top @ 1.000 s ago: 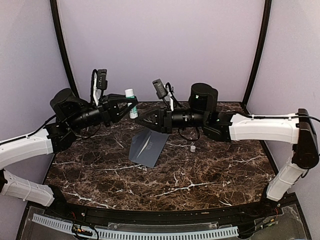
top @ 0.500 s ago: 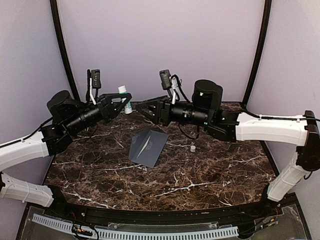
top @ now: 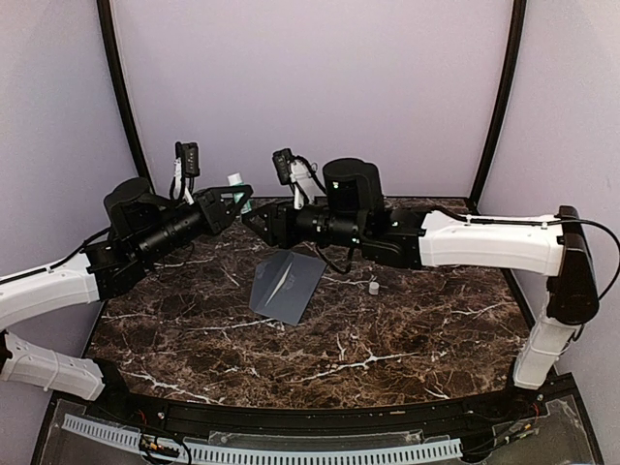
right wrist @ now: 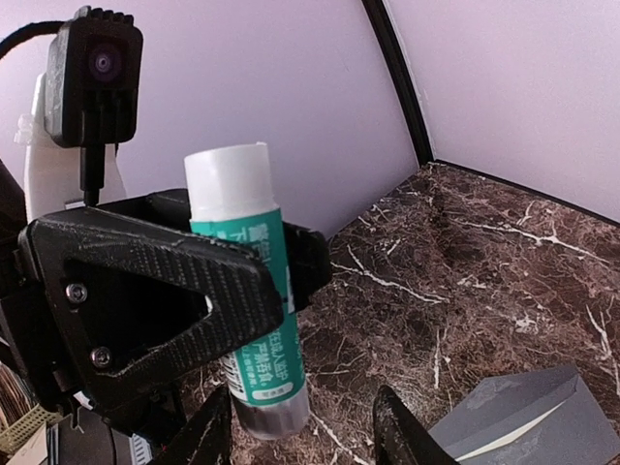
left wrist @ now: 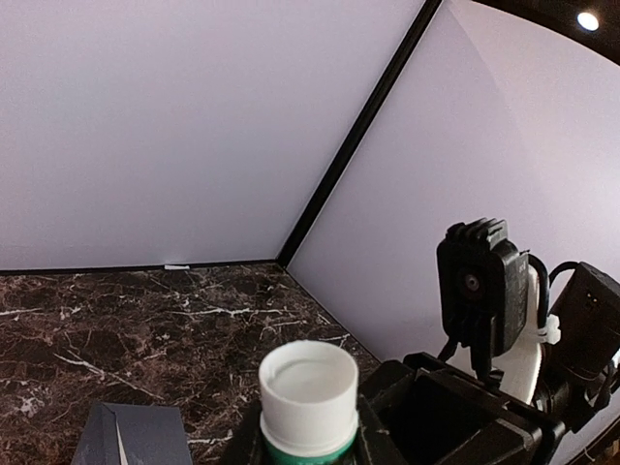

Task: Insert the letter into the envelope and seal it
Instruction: Unscrew the solid glue.

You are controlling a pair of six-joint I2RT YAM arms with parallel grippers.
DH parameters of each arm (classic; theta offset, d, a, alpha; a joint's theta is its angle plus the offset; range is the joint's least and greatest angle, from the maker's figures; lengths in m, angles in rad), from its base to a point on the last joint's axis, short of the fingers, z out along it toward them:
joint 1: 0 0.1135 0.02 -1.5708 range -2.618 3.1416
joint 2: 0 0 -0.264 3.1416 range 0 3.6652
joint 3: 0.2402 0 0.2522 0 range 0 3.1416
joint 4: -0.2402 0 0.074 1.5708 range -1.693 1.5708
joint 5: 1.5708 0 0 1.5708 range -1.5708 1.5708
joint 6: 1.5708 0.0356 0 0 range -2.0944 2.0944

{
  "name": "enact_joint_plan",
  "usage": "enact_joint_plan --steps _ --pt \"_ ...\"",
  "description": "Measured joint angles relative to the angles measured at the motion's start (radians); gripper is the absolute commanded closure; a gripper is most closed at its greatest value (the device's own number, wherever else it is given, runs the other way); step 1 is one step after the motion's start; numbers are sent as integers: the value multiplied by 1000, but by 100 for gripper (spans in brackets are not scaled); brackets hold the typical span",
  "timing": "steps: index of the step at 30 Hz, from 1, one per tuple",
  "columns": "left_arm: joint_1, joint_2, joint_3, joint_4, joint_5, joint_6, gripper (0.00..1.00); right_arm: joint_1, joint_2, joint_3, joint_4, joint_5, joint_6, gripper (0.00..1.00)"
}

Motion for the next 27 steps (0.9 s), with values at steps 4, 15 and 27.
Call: enact_joint_plan --steps 4,15,27 --pt "0 11 0 0 0 -3 100 9 6 7 -26 9 -3 54" --pt "0 26 0 1 0 -10 100 17 37 61 -58 11 -22 62" --pt "0 34 1 0 3 -10 100 20 56 71 -63 13 -26 81"
